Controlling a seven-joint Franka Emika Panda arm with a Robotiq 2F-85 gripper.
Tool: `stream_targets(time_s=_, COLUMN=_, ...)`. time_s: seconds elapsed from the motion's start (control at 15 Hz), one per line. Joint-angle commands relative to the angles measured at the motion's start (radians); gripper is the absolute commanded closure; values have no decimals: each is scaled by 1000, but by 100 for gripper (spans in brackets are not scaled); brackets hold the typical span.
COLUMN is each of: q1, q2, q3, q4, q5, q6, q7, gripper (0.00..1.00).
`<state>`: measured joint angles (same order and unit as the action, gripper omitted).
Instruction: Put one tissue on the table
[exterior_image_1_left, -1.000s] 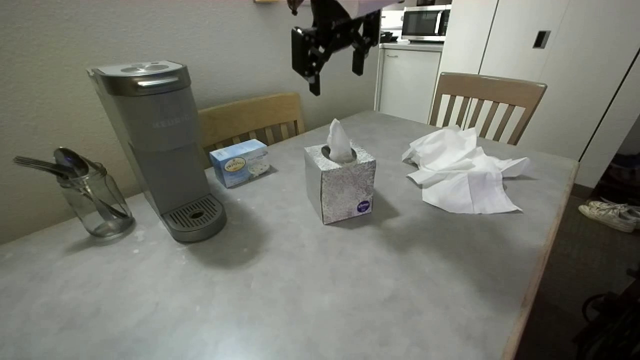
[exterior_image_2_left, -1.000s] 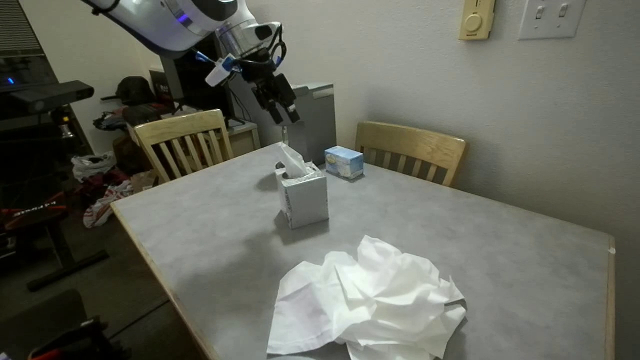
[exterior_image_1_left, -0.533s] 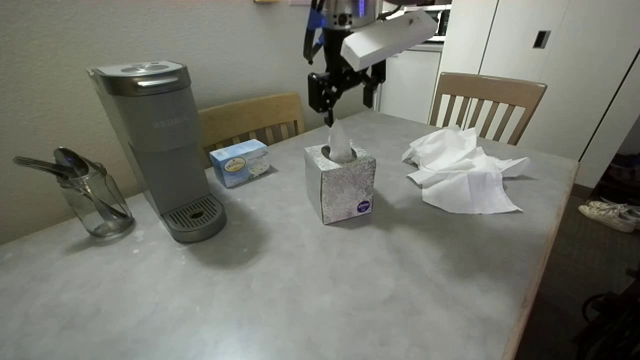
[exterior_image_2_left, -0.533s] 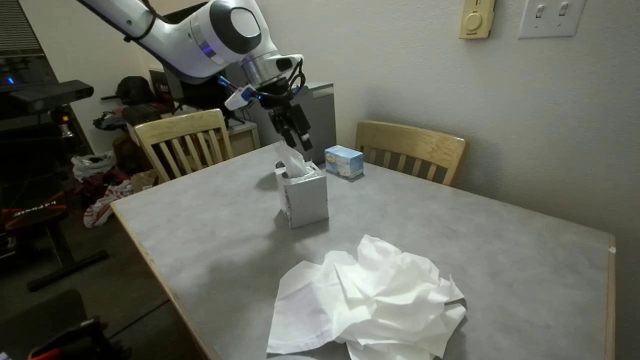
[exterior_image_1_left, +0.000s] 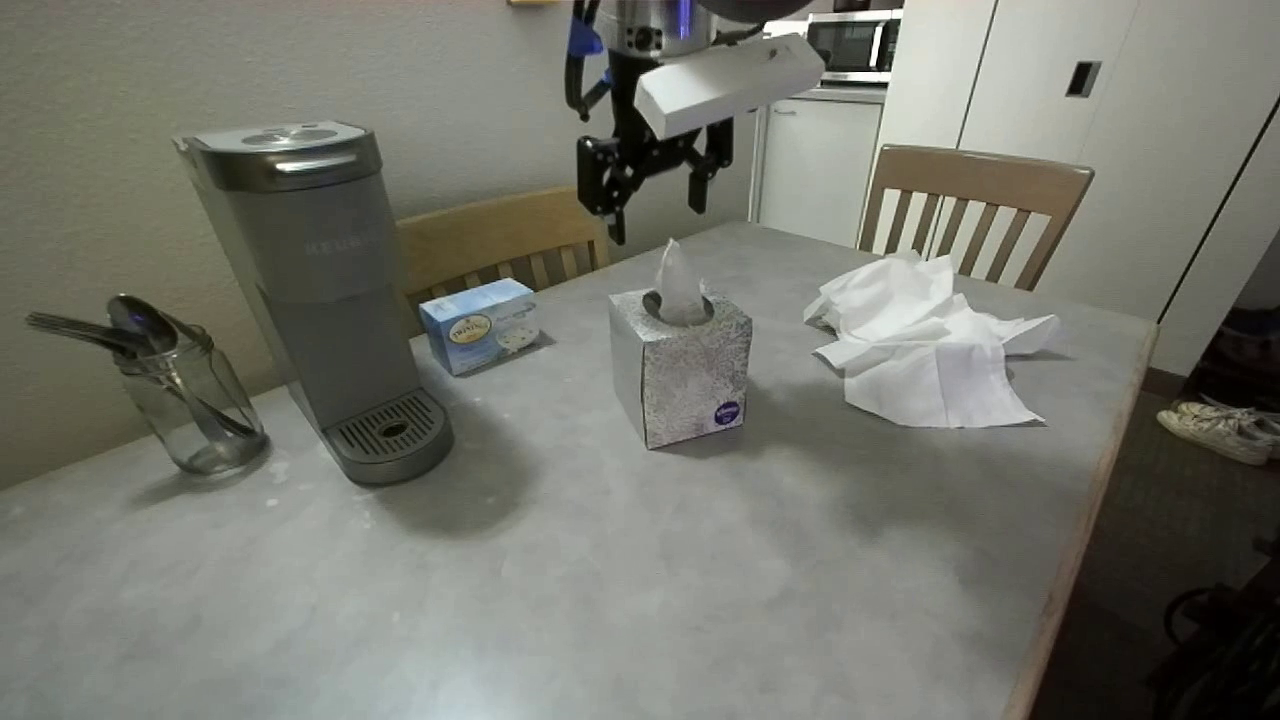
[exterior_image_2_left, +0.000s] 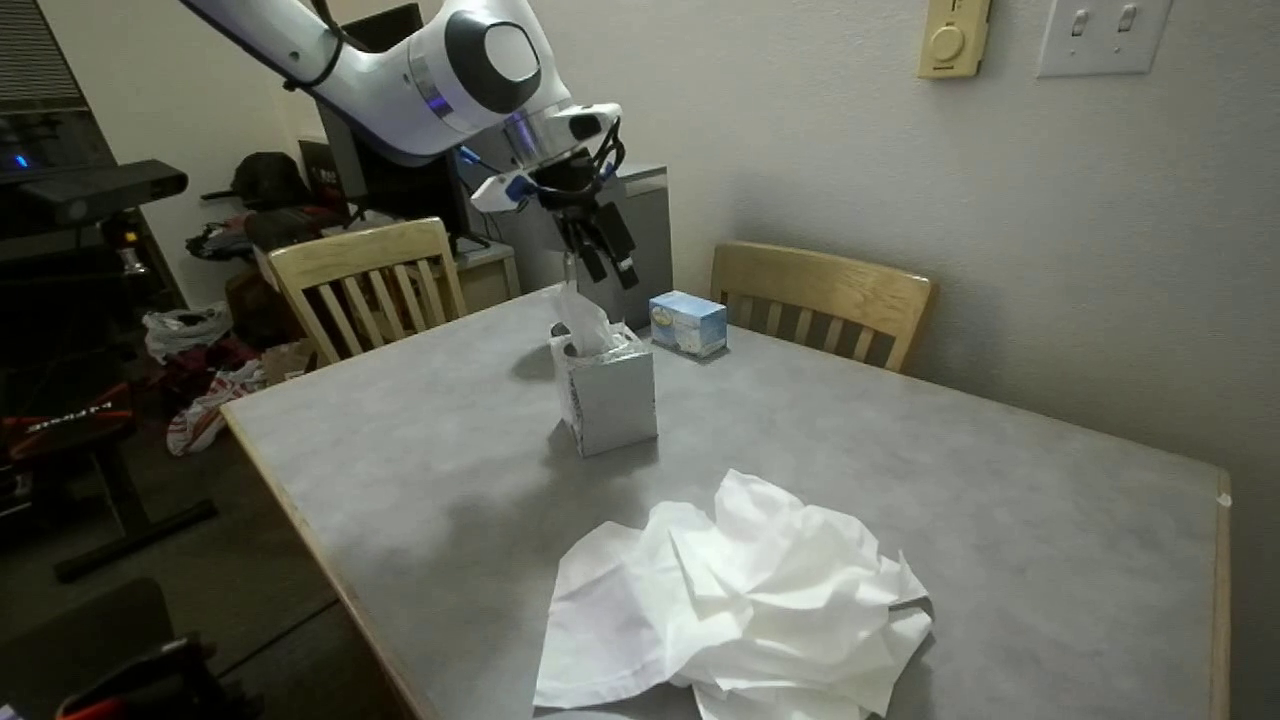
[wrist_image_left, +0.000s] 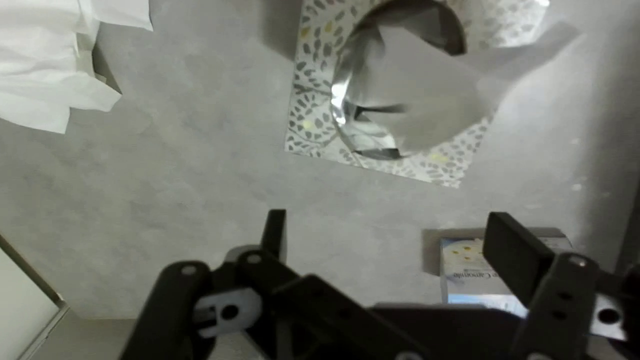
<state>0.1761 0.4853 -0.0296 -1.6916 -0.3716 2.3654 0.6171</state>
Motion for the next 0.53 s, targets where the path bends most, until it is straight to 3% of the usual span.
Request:
stream_targets(time_s=0.0, q1=19, q2=22, q3=-3, q4=60, q5=56, q6=-4, q7=-36, gripper=0)
stream_targets(time_s=0.47, q1=47, q2=14, q3=-9, q4=80, q5=119, q6=-153, q7=-7, gripper=0)
